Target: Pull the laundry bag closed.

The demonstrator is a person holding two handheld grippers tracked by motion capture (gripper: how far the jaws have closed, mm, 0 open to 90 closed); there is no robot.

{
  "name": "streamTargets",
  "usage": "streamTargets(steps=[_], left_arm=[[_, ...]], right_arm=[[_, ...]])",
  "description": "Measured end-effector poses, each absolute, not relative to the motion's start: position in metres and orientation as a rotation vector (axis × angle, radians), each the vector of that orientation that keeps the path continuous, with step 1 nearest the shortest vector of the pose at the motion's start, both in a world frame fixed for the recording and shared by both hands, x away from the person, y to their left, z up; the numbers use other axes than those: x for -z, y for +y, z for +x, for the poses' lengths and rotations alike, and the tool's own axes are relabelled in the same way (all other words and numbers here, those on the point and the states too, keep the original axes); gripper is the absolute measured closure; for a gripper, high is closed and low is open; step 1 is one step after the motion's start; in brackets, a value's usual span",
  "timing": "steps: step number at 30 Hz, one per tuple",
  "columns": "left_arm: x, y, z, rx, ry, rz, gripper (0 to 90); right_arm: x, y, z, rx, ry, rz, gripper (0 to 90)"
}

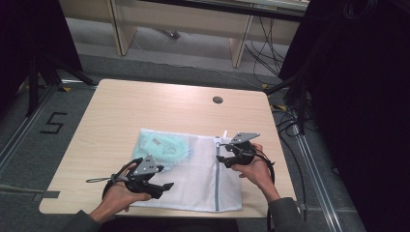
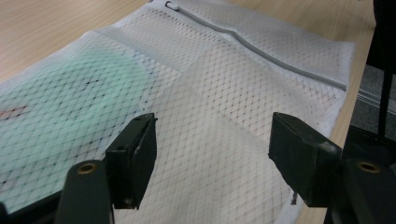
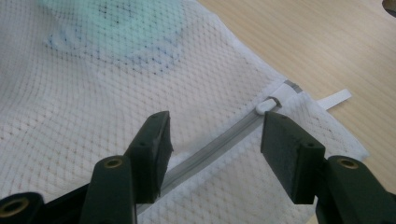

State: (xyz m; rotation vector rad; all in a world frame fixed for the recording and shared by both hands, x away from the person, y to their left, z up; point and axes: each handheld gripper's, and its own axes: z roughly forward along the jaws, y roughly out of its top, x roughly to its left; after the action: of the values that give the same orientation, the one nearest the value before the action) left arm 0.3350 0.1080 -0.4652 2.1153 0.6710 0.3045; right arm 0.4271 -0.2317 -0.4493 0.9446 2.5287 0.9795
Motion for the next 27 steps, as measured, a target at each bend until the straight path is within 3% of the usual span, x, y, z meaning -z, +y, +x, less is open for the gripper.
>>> streamTargets(steps=[27], left_arm=[[0.464,0.136,0.322,-0.336,0.730,2.088,28.9]], right_arm=[[0.455,-0.241,0.396,-1.032,2.539,0.946,37.7]])
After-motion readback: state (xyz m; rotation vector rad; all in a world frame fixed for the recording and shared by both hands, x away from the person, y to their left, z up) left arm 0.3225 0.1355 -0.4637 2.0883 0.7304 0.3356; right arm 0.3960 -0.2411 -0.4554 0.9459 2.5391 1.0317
